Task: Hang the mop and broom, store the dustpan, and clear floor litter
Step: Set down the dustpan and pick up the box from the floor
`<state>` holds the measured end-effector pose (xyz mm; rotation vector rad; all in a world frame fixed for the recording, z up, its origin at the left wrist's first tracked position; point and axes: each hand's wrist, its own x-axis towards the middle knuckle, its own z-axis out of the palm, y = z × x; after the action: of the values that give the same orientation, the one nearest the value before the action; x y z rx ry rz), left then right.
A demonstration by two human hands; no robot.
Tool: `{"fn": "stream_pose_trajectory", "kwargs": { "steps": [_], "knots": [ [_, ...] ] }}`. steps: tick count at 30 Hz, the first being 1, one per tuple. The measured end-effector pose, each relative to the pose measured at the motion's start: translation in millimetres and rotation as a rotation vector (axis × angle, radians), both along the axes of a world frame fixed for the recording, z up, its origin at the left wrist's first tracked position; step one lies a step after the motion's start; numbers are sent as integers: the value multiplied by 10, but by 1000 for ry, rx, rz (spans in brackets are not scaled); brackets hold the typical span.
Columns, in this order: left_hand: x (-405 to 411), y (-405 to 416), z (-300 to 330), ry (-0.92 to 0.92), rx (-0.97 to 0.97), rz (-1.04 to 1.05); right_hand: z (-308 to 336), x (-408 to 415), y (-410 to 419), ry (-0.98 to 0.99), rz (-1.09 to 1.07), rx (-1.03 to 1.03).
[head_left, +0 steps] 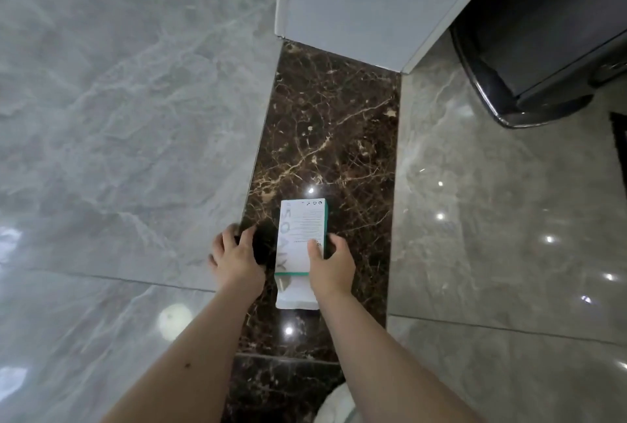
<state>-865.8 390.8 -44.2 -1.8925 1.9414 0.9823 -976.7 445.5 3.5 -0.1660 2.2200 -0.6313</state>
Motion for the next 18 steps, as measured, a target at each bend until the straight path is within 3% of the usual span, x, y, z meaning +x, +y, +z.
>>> {"fn": "stream_pose_trajectory", "kwargs": {
  "steps": [4, 8, 18],
  "knots": [
    [-40, -12, -92, 91, -118, 89, -121, 13, -54, -2, 19, -32],
    [-32, -37, 40, 107, -51, 155, -45, 45, -104, -12, 30, -51],
    [402, -127, 1218, 172, 53, 272, 1230, 348, -377, -65, 174, -96]
  ]
}}
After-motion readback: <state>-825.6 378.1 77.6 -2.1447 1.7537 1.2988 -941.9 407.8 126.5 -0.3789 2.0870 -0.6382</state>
